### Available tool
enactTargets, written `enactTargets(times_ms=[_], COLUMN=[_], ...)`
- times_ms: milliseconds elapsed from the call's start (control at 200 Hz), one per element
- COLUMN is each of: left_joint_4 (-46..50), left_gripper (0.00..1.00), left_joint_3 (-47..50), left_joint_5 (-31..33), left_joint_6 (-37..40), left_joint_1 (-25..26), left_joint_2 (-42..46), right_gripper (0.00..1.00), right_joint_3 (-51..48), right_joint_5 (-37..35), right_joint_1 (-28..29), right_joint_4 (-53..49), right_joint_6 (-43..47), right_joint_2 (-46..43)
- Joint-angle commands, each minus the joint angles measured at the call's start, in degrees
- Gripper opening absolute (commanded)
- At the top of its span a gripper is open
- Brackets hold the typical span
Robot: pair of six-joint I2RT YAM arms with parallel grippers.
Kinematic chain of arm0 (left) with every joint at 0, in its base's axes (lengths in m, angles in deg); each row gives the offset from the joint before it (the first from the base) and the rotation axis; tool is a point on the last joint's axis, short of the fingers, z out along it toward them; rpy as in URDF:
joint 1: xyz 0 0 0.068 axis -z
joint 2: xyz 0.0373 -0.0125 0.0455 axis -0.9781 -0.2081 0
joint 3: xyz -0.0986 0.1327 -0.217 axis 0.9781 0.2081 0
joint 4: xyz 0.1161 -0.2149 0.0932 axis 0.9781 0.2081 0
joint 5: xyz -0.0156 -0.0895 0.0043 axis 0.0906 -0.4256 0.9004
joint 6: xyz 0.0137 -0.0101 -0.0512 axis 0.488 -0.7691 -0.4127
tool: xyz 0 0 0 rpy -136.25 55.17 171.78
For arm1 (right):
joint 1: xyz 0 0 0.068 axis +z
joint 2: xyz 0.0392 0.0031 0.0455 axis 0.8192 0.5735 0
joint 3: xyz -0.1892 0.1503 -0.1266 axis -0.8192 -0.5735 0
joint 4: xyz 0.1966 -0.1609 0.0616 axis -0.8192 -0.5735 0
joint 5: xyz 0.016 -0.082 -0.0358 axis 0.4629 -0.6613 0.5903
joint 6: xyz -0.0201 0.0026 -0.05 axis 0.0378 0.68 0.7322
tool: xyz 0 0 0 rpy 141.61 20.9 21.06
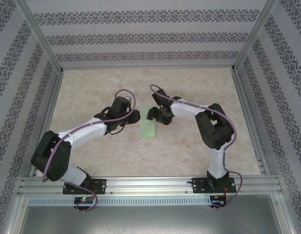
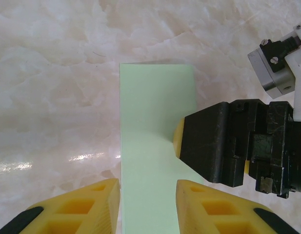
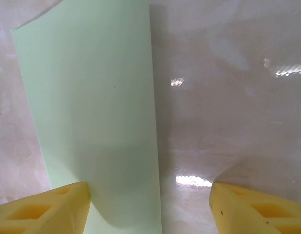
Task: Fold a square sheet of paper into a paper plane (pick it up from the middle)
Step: First fold in half a square sheet of paper at the center of the table, then hold the square sheet of paper at the center of the table.
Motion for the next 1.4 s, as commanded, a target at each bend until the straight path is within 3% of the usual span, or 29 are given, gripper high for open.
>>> enactTargets(times_ms=[0,495,684,749,1109,1394], left_joint_4=[1.20,1.13,-0.13,-0.20,-2.76,-3.72], left_gripper=[0.37,0.33,0.16,0.00,0.00,0.00], left_joint_3=[-0.32,-0.46,-2.31,-3.79,-9.00,-10.00], left_joint_5=[0.94,0.10,-4.39,-5.99,-9.19,-7.99], left_joint_6=[1.14,1.22,0.10,-0.18,-3.95,-4.46], left_joint_1=[0.14,0.16,0.05,0.06,-0.29,-0.28], left_joint_2=[1.46,0.82,-4.17,-6.70,-18.04,-20.73], right_gripper=[0.68,0.68,0.69,0.69,0.69,0.69], right_joint_3=[-0.39,-0.06,-0.44,-0.54,-0.45,-0.80], right_joint_5=[-2.46,-2.98,-4.04,-4.11,-3.94,-3.86], right_joint_1=[0.91,1.34,1.22,1.11,1.20,1.27], right_joint_4=[-1.12,-2.26,-2.30,-1.99,-1.99,-1.83], right_joint_6=[-1.81,0.20,-1.09,-1.38,-1.47,-1.71], right_joint_2=[2.86,3.27,3.15,3.10,3.25,3.18])
